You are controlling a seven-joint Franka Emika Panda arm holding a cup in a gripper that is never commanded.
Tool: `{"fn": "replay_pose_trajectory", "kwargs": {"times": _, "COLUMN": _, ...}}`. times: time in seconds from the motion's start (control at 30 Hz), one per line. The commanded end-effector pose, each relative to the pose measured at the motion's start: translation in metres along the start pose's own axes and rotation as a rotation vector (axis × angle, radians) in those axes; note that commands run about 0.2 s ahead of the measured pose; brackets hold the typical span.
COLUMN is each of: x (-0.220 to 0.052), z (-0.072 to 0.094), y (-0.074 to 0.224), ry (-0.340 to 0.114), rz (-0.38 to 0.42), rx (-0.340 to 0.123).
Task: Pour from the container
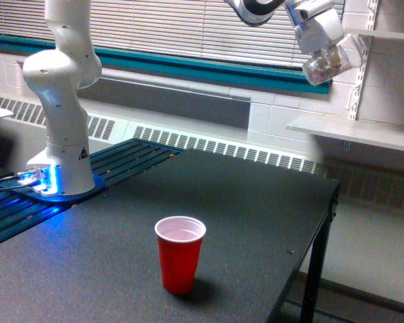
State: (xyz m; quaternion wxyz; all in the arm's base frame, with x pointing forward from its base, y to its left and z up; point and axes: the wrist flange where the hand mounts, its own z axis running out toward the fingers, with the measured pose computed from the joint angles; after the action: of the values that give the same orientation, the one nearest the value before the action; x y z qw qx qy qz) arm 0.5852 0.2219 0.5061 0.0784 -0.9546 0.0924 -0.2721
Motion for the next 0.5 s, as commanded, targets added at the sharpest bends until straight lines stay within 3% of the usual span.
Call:
{"fn": "replay_pose_trajectory", "kwargs": {"times": 0.03, "x": 0.011, "z": 0.007, "y": 0.023, "ry": 0.014, "rz": 0.033, "rx": -0.029}}
{"fn": "replay_pose_trajectory", "kwargs": {"times": 0.3, "x": 0.013, "z": 0.010, "y": 0.035, "ry": 0.046, "rz": 0.063, "rx": -0.031}}
{"fn": "replay_pose_trajectory", "kwargs": {"times": 0.5, "x": 0.012, "z": 0.016, "y": 0.060, "ry": 0.070, "rz": 0.118, "rx": -0.064}}
